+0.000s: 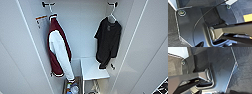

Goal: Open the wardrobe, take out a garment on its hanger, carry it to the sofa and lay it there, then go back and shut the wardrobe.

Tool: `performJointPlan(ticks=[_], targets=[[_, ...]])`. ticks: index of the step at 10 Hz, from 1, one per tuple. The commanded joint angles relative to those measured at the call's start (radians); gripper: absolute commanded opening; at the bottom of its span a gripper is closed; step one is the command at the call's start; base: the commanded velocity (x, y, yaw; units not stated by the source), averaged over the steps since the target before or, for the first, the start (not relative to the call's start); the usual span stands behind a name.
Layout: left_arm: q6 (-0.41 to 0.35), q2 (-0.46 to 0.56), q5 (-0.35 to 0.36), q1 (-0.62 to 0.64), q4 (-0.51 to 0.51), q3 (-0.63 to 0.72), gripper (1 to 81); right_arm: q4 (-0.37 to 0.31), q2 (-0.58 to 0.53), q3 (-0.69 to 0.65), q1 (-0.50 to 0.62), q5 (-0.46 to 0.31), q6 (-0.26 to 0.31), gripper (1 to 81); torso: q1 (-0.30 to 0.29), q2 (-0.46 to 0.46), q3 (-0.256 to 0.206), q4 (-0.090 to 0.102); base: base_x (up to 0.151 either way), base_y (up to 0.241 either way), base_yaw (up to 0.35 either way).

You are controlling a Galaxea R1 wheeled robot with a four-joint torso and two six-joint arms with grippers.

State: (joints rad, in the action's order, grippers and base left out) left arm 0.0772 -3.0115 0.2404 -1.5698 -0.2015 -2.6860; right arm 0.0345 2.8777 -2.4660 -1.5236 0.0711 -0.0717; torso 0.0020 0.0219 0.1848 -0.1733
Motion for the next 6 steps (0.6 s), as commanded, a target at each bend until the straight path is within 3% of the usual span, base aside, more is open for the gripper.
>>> performJointPlan(ticks=[1,3,6], targets=[[-0.010,-0.006,-0.055,0.015,-0.015,-0.003,81.1,0.044,0.115,-0.169,-0.013,-0.048,0.003,81.1,0.000,0.000,0.000,0.000,0.000,0.000,0.000],[-0.010,-0.008,-0.055,0.015,-0.015,-0.003,81.1,0.041,0.171,-0.241,-0.017,-0.050,0.001,81.1,0.000,0.000,0.000,0.000,0.000,0.000,0.000],[-0.010,-0.003,-0.056,0.013,-0.013,-0.003,81.1,0.030,0.180,-0.243,-0.028,-0.050,-0.007,81.1,0.000,0.000,-0.001,0.000,0.000,0.000,0.000]])
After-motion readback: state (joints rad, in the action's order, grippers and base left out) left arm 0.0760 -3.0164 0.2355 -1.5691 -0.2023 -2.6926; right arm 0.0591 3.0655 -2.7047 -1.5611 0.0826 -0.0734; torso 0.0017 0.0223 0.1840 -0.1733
